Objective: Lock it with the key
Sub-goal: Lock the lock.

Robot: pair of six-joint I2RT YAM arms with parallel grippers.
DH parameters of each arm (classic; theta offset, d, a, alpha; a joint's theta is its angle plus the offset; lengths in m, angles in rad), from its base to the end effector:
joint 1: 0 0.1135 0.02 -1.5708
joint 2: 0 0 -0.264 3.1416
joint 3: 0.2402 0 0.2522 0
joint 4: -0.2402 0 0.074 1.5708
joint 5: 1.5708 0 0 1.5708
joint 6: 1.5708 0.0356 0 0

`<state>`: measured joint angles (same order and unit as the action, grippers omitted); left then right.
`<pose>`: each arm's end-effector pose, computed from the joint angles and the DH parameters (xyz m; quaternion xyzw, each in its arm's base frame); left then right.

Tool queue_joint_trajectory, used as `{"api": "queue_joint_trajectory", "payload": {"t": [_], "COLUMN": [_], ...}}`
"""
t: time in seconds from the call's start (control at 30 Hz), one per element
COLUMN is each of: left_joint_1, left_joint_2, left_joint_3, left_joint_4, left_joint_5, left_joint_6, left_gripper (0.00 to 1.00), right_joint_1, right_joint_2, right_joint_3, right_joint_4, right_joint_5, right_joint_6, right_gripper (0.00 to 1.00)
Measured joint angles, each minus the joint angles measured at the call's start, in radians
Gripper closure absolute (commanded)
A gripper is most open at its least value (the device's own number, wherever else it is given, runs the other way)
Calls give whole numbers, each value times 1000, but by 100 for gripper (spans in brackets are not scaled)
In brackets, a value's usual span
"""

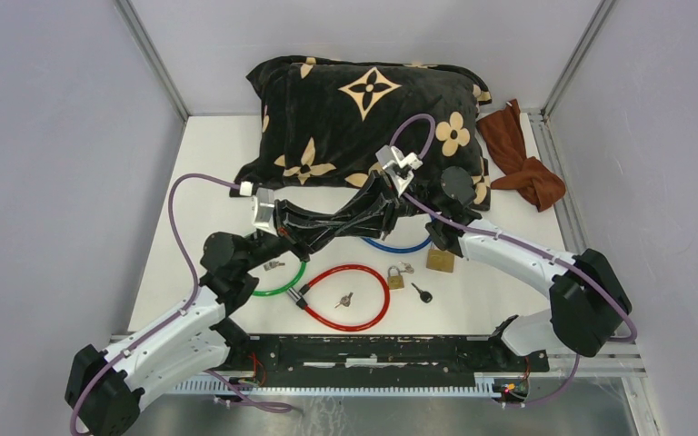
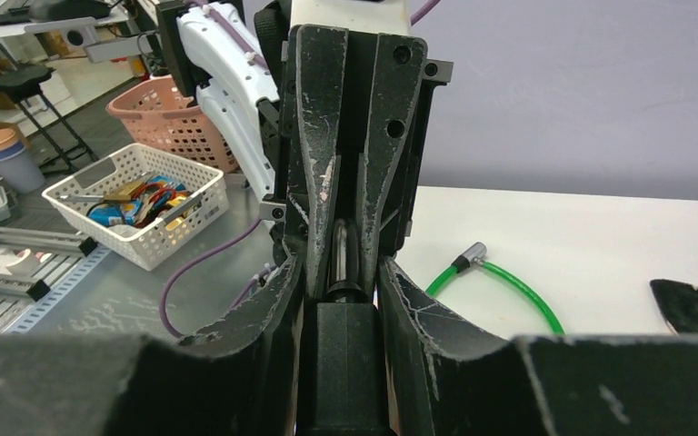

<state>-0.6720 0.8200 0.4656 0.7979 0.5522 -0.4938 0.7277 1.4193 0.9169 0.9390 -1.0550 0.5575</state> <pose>0.1329 -0.1296 0.3225 0.2753 0.4915 -0.5693 0.5988 0.2084 0.2271 0.3478 -0.4625 0.4264 0.6532 0.4214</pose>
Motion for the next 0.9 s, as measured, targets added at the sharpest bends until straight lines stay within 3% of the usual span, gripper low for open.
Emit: {"api": "queue_joint_trajectory", "payload": {"t": [0.9], "left_joint_1": [-54], "left_joint_2": [12], "left_joint_3": [-2], "left_joint_4": [55], "left_joint_5": [-53], "left_joint_6": [43], "left_gripper": [98], "right_joint_1": [-6], "right_joint_2": [32], "right_joint_3": [82], "right_joint_4": [-58], "right_joint_5": [-101], "right_joint_6": [-37], "right_gripper": [100]}}
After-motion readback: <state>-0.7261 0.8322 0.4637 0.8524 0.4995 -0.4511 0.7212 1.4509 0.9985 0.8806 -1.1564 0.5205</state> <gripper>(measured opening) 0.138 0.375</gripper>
